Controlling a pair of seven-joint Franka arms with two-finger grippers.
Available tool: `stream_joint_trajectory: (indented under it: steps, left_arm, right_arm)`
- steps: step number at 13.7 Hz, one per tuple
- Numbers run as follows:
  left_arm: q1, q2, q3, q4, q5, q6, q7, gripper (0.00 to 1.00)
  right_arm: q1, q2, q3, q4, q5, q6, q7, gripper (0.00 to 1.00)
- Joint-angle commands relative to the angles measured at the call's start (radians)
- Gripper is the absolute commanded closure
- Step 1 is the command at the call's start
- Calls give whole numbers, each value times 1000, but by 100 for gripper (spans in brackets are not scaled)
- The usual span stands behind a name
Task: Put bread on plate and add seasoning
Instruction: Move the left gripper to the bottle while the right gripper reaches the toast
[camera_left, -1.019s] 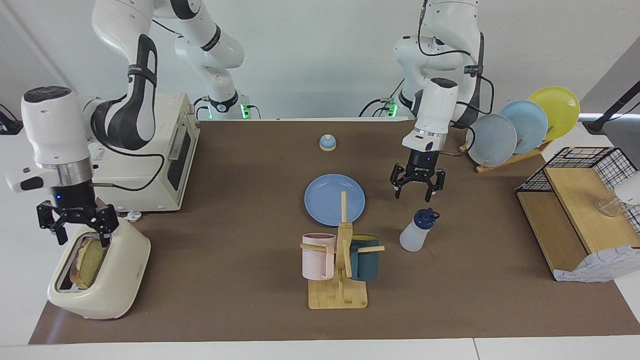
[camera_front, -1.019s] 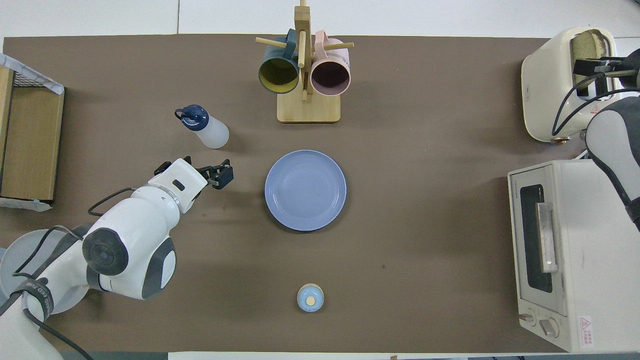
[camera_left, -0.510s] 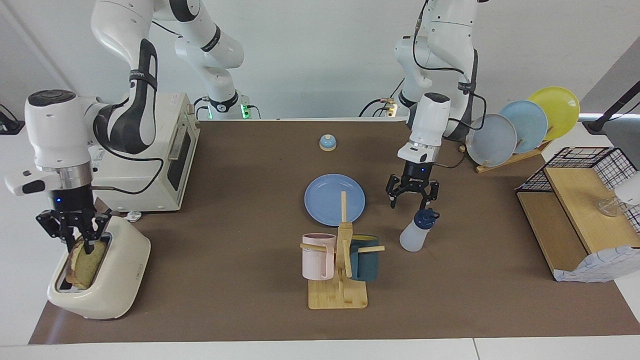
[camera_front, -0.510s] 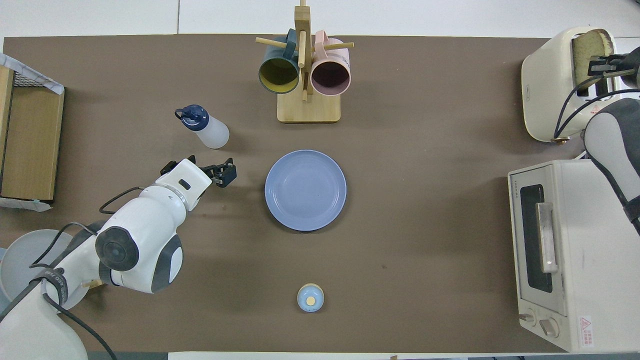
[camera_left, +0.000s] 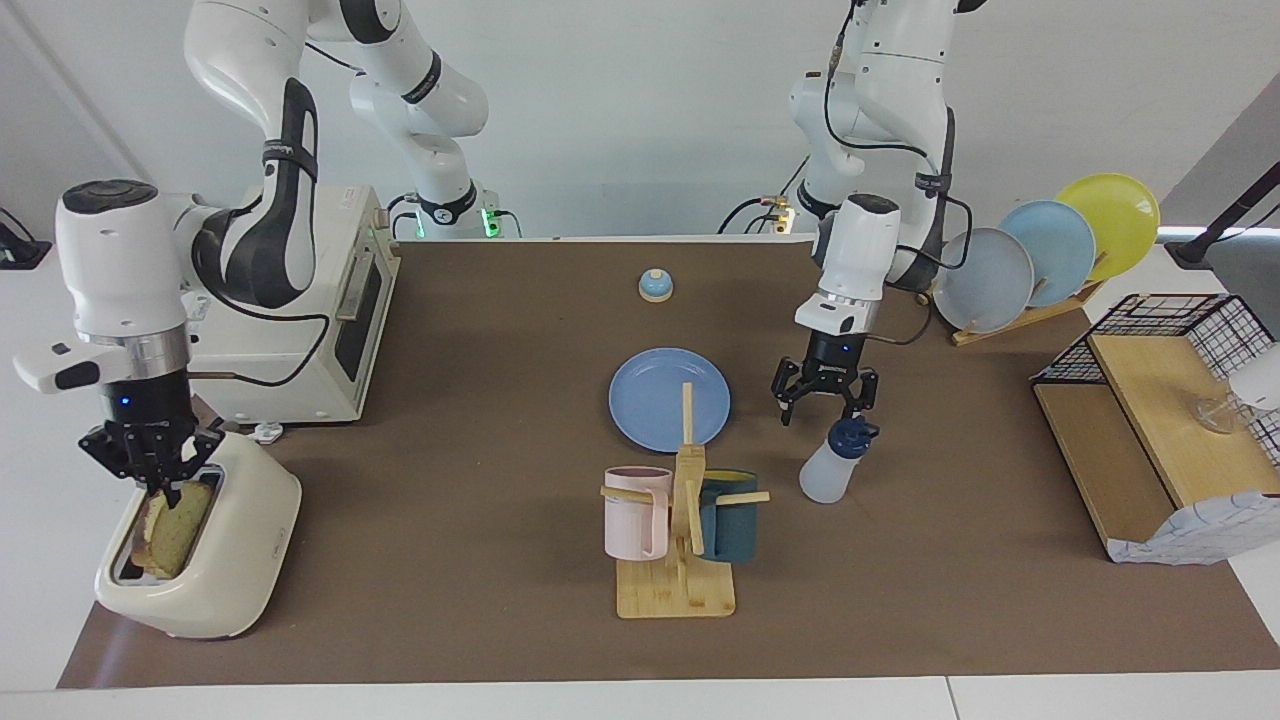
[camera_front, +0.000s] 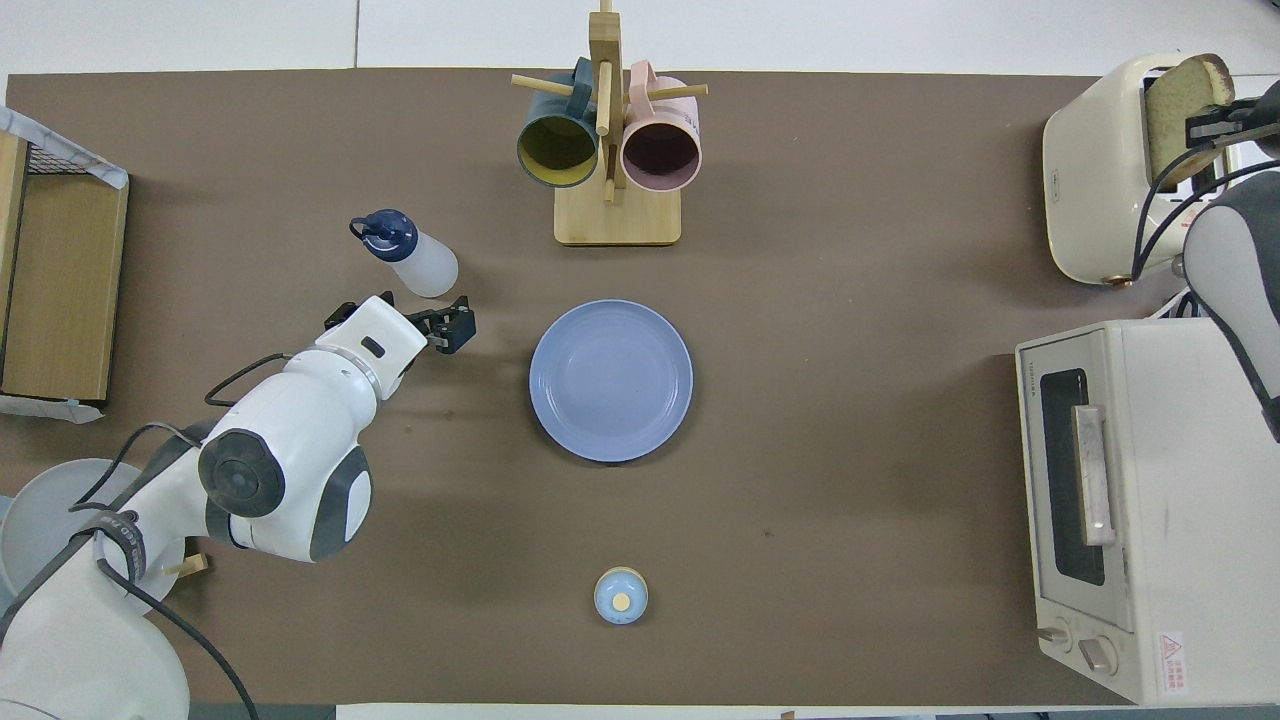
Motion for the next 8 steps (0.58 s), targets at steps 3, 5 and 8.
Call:
stream_joint_trajectory:
  steps: [3,5,8]
  left_arm:
    - [-57,30,71,26,-13,11,4,0]
    - [-125,53,145,49,-13,9,6,0]
    - [-311,116,339,101,-15,5,1,0]
  right_arm:
    - [123,-113,6,66,-25,-267,-41,100]
    - [191,-153,8,66,-22,-341,-25,100]
    - [306,-190,14,26,-10,-410,191,100]
